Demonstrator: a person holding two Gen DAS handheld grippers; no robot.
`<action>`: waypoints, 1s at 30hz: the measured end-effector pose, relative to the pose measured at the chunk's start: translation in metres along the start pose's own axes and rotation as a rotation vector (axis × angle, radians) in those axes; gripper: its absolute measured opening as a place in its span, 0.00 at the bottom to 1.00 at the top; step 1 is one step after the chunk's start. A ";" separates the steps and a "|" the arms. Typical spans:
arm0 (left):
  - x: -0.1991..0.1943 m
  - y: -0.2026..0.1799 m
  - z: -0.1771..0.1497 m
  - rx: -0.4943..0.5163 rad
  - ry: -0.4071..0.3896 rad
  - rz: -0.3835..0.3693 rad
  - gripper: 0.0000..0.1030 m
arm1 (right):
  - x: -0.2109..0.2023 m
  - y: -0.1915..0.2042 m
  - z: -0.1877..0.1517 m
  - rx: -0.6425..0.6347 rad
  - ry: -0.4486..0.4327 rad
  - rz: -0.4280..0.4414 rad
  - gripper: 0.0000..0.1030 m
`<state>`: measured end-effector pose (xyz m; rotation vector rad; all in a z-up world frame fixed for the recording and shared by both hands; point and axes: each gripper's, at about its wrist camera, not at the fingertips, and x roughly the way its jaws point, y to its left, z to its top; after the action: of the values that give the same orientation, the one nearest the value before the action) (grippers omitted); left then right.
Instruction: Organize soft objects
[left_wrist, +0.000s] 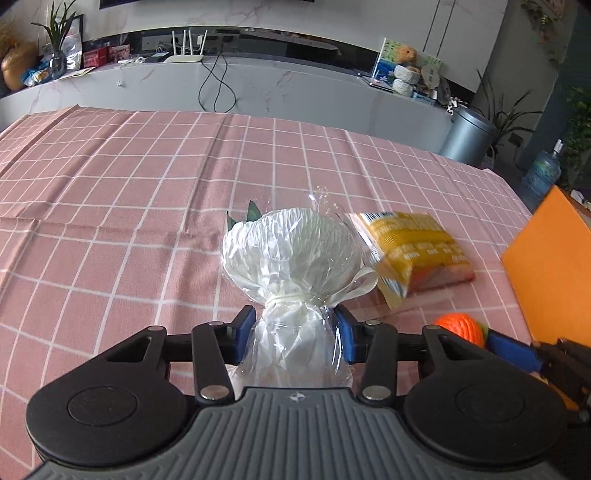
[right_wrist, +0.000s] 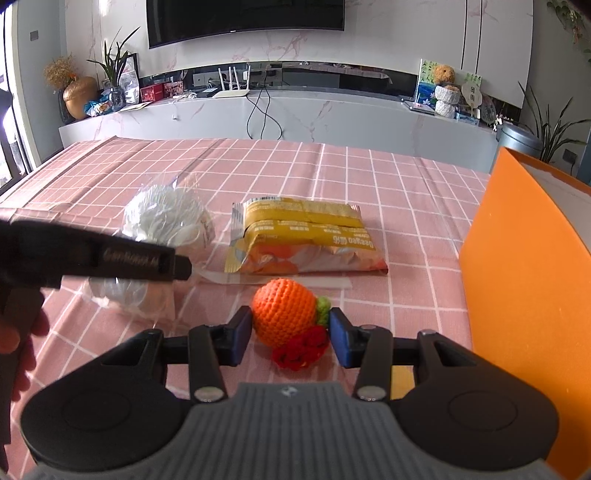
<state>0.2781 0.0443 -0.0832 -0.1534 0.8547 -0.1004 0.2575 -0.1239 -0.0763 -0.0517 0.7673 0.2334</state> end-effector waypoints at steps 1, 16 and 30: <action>-0.004 0.001 -0.004 0.002 0.000 -0.010 0.49 | -0.002 0.000 -0.001 -0.002 0.002 0.002 0.43; -0.070 -0.009 -0.054 0.021 -0.070 -0.049 0.47 | -0.048 -0.005 -0.028 0.017 0.011 0.054 0.43; -0.129 -0.048 -0.068 0.097 -0.164 -0.126 0.46 | -0.139 -0.015 -0.036 -0.013 -0.130 0.070 0.43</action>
<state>0.1411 0.0100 -0.0231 -0.1221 0.6753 -0.2435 0.1402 -0.1699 -0.0067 -0.0215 0.6386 0.3053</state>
